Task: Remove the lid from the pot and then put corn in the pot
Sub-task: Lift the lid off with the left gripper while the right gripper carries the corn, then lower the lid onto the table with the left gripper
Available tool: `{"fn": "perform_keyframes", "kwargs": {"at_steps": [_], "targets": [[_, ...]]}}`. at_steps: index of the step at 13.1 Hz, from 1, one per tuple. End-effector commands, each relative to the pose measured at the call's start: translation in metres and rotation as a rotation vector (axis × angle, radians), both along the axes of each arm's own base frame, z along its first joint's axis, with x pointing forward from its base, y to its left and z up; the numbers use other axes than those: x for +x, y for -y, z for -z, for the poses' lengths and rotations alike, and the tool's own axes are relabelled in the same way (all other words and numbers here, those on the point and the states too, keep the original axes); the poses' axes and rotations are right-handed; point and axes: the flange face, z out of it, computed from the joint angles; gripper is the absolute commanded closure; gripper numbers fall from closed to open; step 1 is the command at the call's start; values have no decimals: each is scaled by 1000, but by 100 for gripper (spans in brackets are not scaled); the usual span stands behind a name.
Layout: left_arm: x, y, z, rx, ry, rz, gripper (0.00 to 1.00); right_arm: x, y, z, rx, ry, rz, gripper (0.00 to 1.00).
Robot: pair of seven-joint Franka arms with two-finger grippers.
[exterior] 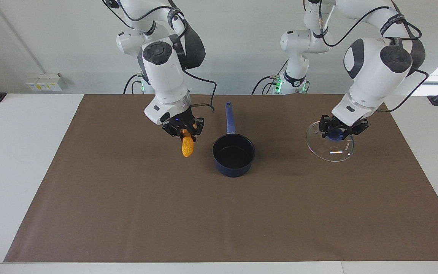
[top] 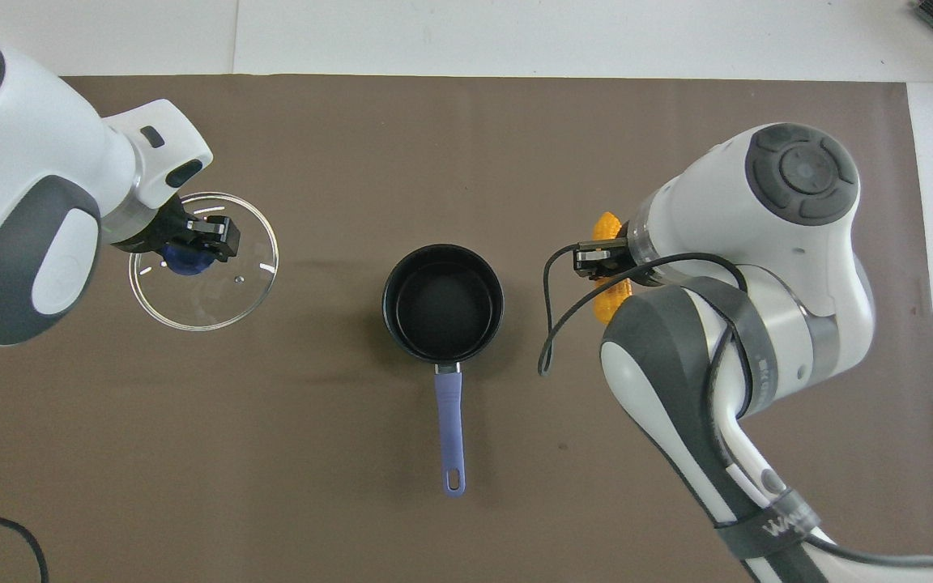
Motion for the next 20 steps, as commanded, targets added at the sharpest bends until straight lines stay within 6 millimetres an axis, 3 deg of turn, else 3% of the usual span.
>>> {"fn": "perform_keyframes", "kwargs": {"at_steps": [1,3,5,7,11,14,16,20], "targets": [[-43,-9,16,-11,40,39,100,14,-63,17,23,11,55,100],[-55,-29,35,-11,69,44,100,17,-89,28,40,33,66,100],[-54,-41,41,-14,62,51,100,5,-119,46,34,33,45,100],[-56,-52,63,-16,84,56,100,-5,-143,70,-3,26,-1,100],[-49,-117,115,-31,89,55,100,-5,-142,91,-23,23,-14,100],[-44,-147,143,-45,102,20,100,-11,-147,123,-51,-19,-29,100],[-46,-154,162,-44,106,7,100,-18,-149,132,-62,-35,-36,100],[-53,-153,179,-42,115,4,100,-21,-155,143,-53,-24,-45,100]]}}
